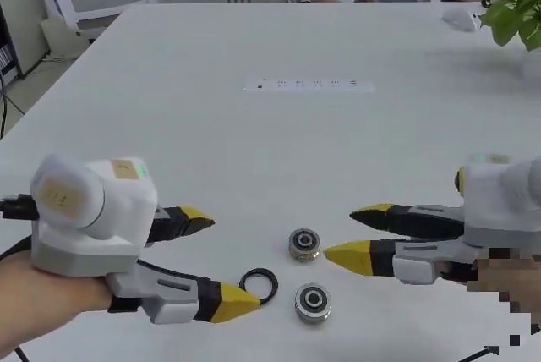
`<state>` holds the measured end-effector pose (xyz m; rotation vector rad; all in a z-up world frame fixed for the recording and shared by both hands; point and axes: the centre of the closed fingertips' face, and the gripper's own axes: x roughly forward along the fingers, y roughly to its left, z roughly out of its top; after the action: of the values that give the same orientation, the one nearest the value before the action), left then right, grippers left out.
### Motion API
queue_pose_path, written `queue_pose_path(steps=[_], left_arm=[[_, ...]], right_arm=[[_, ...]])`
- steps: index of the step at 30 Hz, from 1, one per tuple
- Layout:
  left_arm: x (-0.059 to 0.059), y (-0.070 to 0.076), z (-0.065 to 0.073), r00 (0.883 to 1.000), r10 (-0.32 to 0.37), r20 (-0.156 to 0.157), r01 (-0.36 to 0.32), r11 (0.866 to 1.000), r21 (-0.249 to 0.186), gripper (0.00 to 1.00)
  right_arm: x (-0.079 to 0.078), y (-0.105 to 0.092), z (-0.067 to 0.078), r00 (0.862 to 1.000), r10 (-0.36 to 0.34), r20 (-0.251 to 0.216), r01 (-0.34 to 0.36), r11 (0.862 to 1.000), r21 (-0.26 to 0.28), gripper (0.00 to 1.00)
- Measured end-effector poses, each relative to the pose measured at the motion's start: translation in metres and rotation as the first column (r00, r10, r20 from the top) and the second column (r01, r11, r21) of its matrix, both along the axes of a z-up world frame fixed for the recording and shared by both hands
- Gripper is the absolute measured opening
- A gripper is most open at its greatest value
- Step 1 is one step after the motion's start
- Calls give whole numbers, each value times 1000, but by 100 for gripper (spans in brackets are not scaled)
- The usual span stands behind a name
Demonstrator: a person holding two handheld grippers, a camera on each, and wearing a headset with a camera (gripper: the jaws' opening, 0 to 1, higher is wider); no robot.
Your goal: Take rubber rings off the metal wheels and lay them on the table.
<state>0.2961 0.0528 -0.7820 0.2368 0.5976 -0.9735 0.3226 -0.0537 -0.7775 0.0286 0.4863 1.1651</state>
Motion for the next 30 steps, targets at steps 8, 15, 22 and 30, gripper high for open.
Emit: queue_pose_path(steps=[8,15,22,30], left_arm=[[0,6,4,1000,18,11,-18,1000,3,74],[-3,8,6,999,13,30,-13,1000,14,76],[-8,12,8,999,27,37,-27,1000,4,78],[-15,18,8,998,30,47,-31,999,13,79]], right_arm=[[-9,-15,-5,998,13,68,-8,998,-66,57],[-21,-25,-9,993,28,113,-15,993,-114,59],[-30,-32,-14,992,20,121,-3,990,-138,62],[-35,-38,-22,991,24,131,-1,986,-169,66]])
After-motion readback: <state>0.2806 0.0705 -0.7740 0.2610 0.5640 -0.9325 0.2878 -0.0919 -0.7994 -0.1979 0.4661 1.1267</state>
